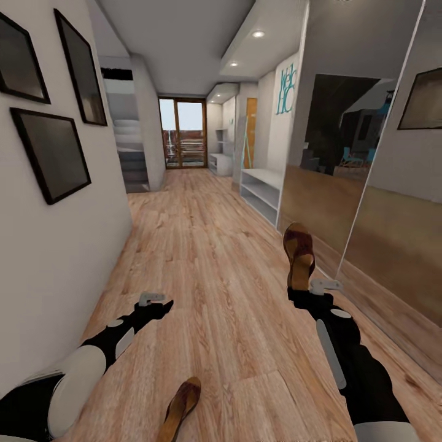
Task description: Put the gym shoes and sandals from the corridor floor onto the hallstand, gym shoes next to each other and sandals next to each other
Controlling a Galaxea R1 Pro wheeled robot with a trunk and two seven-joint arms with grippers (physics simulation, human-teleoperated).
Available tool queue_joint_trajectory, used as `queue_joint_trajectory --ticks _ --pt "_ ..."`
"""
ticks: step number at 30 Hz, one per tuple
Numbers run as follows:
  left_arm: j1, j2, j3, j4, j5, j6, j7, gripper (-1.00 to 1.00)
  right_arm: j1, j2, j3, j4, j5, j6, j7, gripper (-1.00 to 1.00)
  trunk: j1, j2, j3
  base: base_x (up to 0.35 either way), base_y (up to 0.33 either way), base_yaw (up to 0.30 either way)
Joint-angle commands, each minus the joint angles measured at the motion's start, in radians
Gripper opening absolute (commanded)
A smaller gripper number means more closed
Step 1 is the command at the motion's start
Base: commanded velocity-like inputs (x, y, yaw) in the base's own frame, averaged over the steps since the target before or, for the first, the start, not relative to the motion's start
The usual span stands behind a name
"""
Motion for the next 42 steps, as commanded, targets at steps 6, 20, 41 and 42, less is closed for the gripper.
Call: queue_joint_trajectory --ticks 6,20,41,42 --pt "-0.001 0.000 0.008 0.028 -0.012 -0.005 -0.004 1.00 -0.001 -0.001 0.001 -0.001 -0.013 0.004 -0.010 -1.00 0.000 0.000 -0.001 0.003 0.003 -0.258" --pt "-0.001 0.000 0.008 0.032 -0.012 -0.006 -0.005 1.00 -0.001 -0.001 0.000 -0.001 -0.014 0.004 -0.010 -1.00 0.020 -0.036 -0.028 0.000 0.000 -0.074" --pt "0.034 0.017 0.007 0.078 -0.012 -0.024 -0.001 1.00 -0.001 -0.001 0.000 -0.001 -0.015 0.004 -0.010 -1.00 0.030 -0.041 -0.139 0.000 0.000 0.037" --pt "0.037 0.017 0.007 0.078 -0.012 -0.030 -0.001 1.00 -0.001 -0.001 0.000 -0.001 -0.015 0.004 -0.010 -1.00 0.030 -0.041 -0.144 0.000 0.000 0.006"
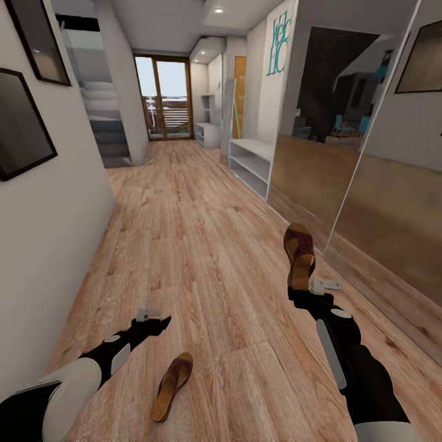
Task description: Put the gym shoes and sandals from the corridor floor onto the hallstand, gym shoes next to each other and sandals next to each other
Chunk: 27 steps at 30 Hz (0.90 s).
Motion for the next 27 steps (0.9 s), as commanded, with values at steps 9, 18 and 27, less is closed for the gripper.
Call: queue_joint_trajectory --ticks 9,18,27 --pt "0.027 0.002 0.009 0.002 -0.011 -0.036 -0.003 1.00 -0.001 0.000 0.001 -0.002 -0.012 0.004 -0.010 -1.00 0.004 -0.003 -0.050 0.000 0.000 0.002" --pt "0.036 0.002 0.005 0.002 -0.011 -0.070 -0.003 1.00 -0.001 0.000 0.001 -0.003 -0.012 0.005 -0.009 -1.00 0.008 -0.005 -0.099 0.000 0.000 -0.100" --pt "0.038 0.002 -0.029 0.003 -0.010 -0.072 -0.003 1.00 -0.001 0.000 -0.001 -0.003 -0.012 0.005 -0.009 -1.00 0.012 -0.007 -0.144 0.000 0.000 -0.205"
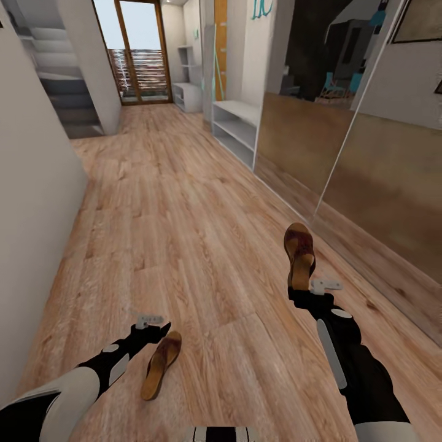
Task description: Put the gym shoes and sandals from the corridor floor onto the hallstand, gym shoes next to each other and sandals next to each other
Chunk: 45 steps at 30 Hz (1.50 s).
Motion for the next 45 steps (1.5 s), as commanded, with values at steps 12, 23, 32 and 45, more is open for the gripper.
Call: queue_joint_trajectory --ticks 12,23,32,45 --pt "0.019 0.013 0.005 0.001 -0.010 -0.004 -0.003 1.00 -0.001 0.000 0.001 -0.001 -0.012 0.004 -0.010 -1.00 0.003 -0.002 -0.046 0.000 0.000 -0.190" --pt "0.070 0.087 0.005 0.003 -0.009 -0.004 -0.003 1.00 -0.001 0.000 0.001 -0.001 -0.012 0.003 -0.010 -1.00 0.003 -0.002 -0.050 0.000 0.000 -0.021" --pt "0.110 0.089 0.001 0.013 -0.010 -0.004 -0.003 1.00 -0.001 0.000 0.000 -0.001 -0.012 0.004 -0.010 -1.00 0.003 -0.002 -0.050 0.000 0.000 0.000" --pt "0.113 0.088 -0.001 0.042 -0.010 -0.004 -0.003 1.00 -0.001 0.000 0.000 -0.001 -0.012 0.004 -0.009 -1.00 0.006 -0.004 -0.090 0.000 0.000 0.000"
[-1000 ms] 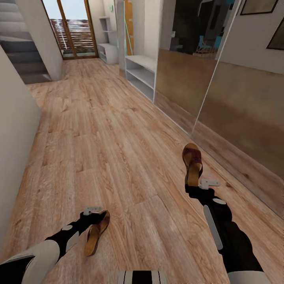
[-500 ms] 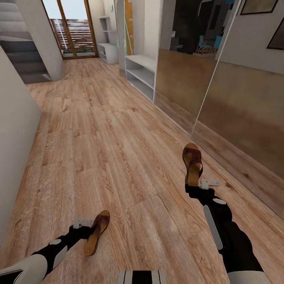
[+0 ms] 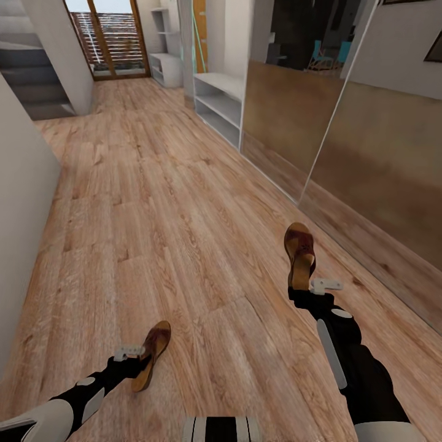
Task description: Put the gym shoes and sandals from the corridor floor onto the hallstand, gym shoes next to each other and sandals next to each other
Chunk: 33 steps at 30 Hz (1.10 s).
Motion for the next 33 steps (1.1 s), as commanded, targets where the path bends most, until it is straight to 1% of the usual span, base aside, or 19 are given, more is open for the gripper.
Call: queue_joint_trajectory --ticks 1,3,9,20,28,33 --pt "0.000 0.000 0.009 0.001 -0.010 -0.004 -0.002 1.00 0.000 0.000 0.001 -0.001 -0.013 0.004 -0.010 -1.00 0.000 0.000 -0.002 0.000 0.000 0.000" --pt "-0.001 0.000 0.009 0.001 -0.010 -0.004 -0.002 1.00 0.000 0.000 0.001 -0.001 -0.013 0.004 -0.010 -1.00 0.000 0.000 -0.004 0.000 0.000 0.000" --pt "0.000 0.000 0.009 0.001 -0.010 -0.004 -0.002 1.00 0.000 0.000 0.001 -0.001 -0.013 0.004 -0.011 -1.00 0.002 -0.002 -0.029 0.000 0.000 0.000" --pt "0.000 0.000 0.009 0.001 -0.010 -0.004 -0.002 1.00 0.000 0.000 0.001 -0.001 -0.013 0.004 -0.010 -1.00 0.007 -0.004 -0.087 0.000 0.000 0.000" --pt "0.000 0.000 0.009 0.001 -0.010 -0.004 -0.002 1.00 0.000 0.000 0.001 -0.002 -0.013 0.004 -0.010 -1.00 0.007 -0.004 -0.100 0.000 0.000 0.000" --pt "0.000 0.000 0.009 0.001 -0.010 -0.004 -0.002 1.00 0.000 0.000 0.001 -0.001 -0.013 0.004 -0.010 -1.00 0.010 -0.005 -0.121 0.000 0.000 0.000"
